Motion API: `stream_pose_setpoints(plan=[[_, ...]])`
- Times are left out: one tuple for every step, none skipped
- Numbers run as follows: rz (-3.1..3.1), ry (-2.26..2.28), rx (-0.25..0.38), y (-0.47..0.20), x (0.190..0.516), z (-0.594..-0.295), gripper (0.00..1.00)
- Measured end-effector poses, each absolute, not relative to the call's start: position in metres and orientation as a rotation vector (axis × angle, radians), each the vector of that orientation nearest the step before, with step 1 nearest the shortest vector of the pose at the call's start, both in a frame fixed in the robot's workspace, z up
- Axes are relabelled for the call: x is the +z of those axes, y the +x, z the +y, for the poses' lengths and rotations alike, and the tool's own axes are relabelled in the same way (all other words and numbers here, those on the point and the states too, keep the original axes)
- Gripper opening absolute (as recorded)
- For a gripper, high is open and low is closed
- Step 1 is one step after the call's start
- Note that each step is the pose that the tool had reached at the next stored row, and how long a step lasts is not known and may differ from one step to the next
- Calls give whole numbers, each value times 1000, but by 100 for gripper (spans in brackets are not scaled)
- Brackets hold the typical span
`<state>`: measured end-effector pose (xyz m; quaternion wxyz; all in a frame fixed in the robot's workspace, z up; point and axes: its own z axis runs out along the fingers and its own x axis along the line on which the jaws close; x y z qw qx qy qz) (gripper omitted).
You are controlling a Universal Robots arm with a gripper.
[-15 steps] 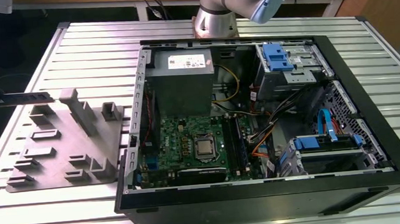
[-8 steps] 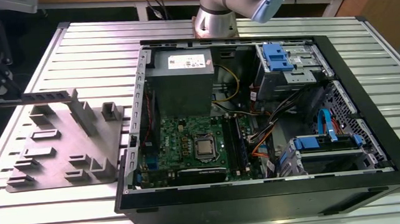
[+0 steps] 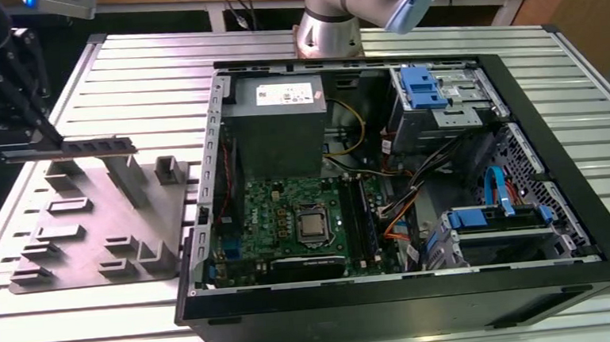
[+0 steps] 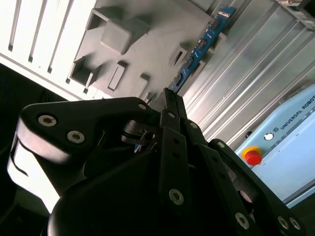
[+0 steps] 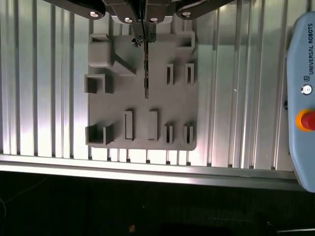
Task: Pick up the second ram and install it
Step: 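Pick up the second ram and move it above second insertion slot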
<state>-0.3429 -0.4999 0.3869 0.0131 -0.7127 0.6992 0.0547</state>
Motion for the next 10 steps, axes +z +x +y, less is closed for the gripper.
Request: stream_pose_setpoints(plan=[[2179,-2220,171,-340,387,-500,8],[2179,-2219,170,-337,387,-500,8],[2180,-2219,171,-335,387,-500,8],[2181,-2218,170,-332,387,-500,8],[2182,-2217,171,-330,387,-500,8],[2182,-2217,171,-327,387,-500,8],[2183,-2216,170,-325,387,-500,8],[2183,-2215,170,-322,387,-500,8],[2184,-2215,170,-319,387,-500,8],[2184,-2214,170,-316,387,-500,8]])
